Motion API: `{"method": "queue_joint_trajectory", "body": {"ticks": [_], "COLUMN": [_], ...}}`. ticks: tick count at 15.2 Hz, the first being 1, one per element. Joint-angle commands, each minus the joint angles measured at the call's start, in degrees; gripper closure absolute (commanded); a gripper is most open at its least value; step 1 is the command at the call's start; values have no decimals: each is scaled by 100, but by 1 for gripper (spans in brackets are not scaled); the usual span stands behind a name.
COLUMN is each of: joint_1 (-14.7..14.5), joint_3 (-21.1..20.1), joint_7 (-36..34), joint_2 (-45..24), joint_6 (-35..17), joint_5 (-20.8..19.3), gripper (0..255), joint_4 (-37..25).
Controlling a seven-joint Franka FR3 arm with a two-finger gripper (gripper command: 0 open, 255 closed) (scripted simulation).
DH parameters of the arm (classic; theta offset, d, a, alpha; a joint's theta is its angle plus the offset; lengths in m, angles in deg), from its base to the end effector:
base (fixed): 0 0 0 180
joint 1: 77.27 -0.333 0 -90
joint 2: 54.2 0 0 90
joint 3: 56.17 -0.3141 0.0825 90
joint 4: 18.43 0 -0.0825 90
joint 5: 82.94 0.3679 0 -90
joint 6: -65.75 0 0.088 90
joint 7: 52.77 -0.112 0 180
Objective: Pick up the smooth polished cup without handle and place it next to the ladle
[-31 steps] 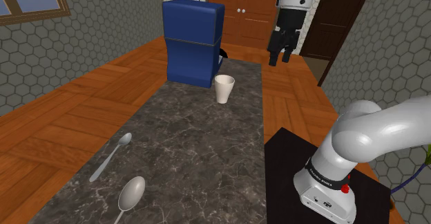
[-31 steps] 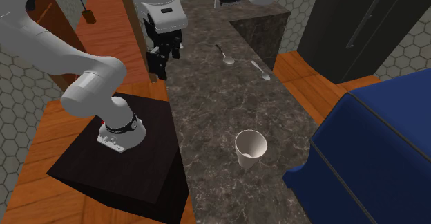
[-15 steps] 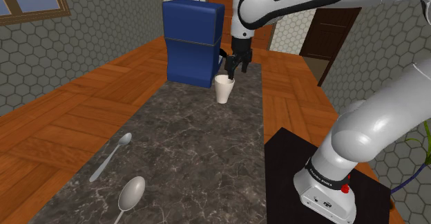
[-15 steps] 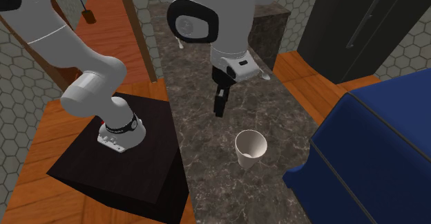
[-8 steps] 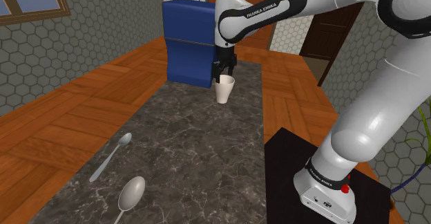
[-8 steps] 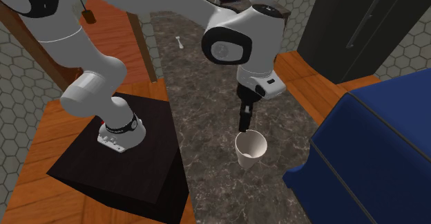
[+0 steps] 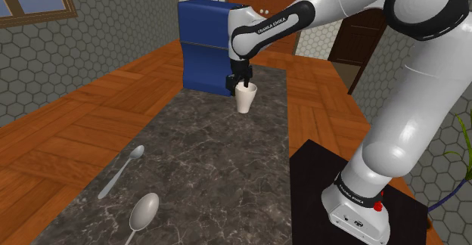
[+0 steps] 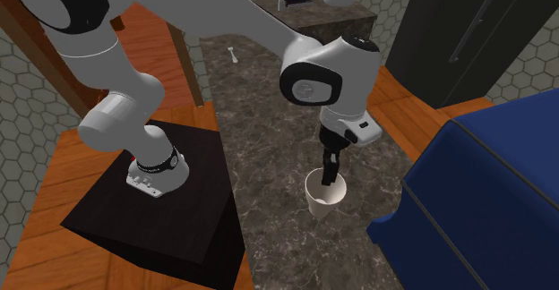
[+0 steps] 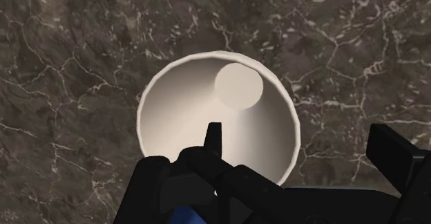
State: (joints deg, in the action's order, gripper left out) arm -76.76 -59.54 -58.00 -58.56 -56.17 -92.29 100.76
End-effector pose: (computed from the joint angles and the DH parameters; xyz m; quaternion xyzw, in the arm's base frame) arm 0.5432 0.0189 0.3915 0.9974 0.0234 -0.0093 0.0672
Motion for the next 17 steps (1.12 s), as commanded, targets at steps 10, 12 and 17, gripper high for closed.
{"method": "queue_joint_trajectory", "body": {"ticks": [10,12,17], "joint_1": [17,17,16], "joint_3": [18,18,18], "joint_7": [-21,-21,-23], "joint_2": [-129,-129,-127], "joint_6": [-267,-267,-269], "joint_5": [-38,-38,-38], "gripper": [0,255,255], "joint_4": [135,135,140]}}
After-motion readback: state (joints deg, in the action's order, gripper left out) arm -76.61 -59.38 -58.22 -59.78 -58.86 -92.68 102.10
